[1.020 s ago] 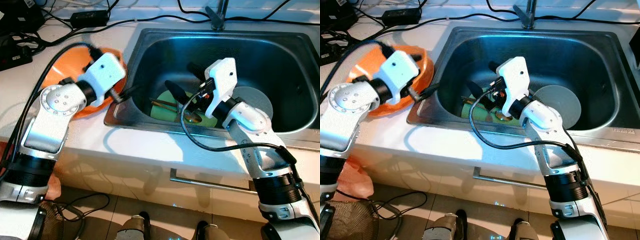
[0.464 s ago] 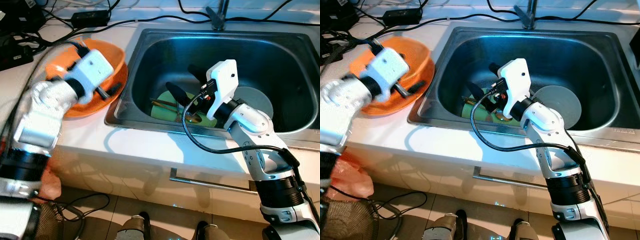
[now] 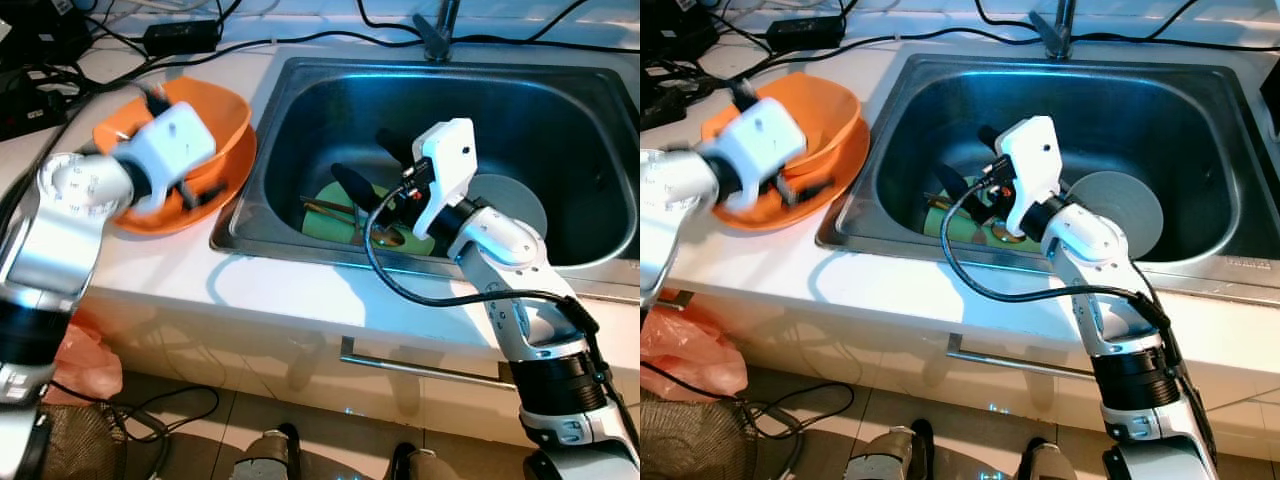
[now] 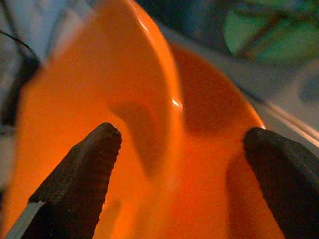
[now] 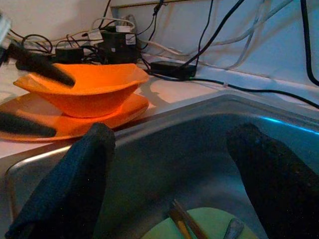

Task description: Kitchen organization

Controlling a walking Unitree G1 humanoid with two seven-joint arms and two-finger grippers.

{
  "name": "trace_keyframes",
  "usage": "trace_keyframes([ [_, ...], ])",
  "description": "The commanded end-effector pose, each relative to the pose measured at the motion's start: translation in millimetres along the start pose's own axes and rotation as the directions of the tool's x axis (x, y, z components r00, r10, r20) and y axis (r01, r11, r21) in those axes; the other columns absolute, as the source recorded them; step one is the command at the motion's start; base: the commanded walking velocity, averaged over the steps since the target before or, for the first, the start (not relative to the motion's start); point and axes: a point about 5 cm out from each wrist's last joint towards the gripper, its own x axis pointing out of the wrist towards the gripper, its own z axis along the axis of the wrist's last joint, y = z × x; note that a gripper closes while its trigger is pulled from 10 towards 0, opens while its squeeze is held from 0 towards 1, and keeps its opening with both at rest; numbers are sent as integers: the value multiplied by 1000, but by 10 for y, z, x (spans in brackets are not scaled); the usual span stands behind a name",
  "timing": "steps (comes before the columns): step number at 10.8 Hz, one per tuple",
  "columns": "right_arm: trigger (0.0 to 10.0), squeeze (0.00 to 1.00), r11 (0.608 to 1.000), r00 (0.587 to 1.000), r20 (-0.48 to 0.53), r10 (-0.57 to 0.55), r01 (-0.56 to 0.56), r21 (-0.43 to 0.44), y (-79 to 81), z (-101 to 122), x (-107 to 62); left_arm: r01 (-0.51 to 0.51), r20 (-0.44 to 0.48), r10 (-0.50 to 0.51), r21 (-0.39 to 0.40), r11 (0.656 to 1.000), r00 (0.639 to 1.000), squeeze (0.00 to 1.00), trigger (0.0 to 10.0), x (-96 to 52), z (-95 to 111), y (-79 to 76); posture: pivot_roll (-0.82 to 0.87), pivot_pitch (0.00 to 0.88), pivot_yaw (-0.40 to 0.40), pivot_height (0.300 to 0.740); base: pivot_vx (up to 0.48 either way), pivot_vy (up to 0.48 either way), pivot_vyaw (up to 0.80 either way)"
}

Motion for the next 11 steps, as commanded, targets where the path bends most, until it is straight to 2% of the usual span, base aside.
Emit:
trace_keyframes([
  [1, 10000, 0, 1000, 999, 30, 12, -12, -1, 17, 85, 15, 39, -27, -39, 12, 999, 999, 0, 7098, -16, -44, -38, 138, 181, 85, 740, 0, 0, 0],
  [2, 10000, 0, 1000, 999, 32, 9, -9, 1, 12, 89, 17, 50, -43, -51, -3, 999, 998, 0, 1765, 4, -108, -67, 136, 182, 85, 740, 0, 0, 0],
  [3, 10000, 0, 1000, 999, 34, 9, -9, 2, 12, 91, 18, 50, -50, -50, -4, 999, 998, 0, 0, 14, -132, -68, 135, 182, 85, 740, 0, 0, 0],
  [8, 10000, 0, 1000, 999, 36, 5, -5, 1, 2, 97, 21, 15, -41, -15, -1, 1000, 999, 0, 0, 6, -102, -3, 135, 178, 85, 740, 0, 0, 0],
  [9, 10000, 0, 1000, 999, 37, 5, -5, 0, -3, 98, 21, 13, -31, -11, 46, 999, 999, 0, 10000, -34, -22, 47, 136, 176, 85, 740, 0, 0, 0],
  [11, 10000, 0, 1000, 999, 37, 5, -5, -1, -7, 99, 23, 0, 1, 0, 40, 999, 1000, 0, 10000, -90, 55, 134, 136, 177, 85, 740, 0, 0, 0],
])
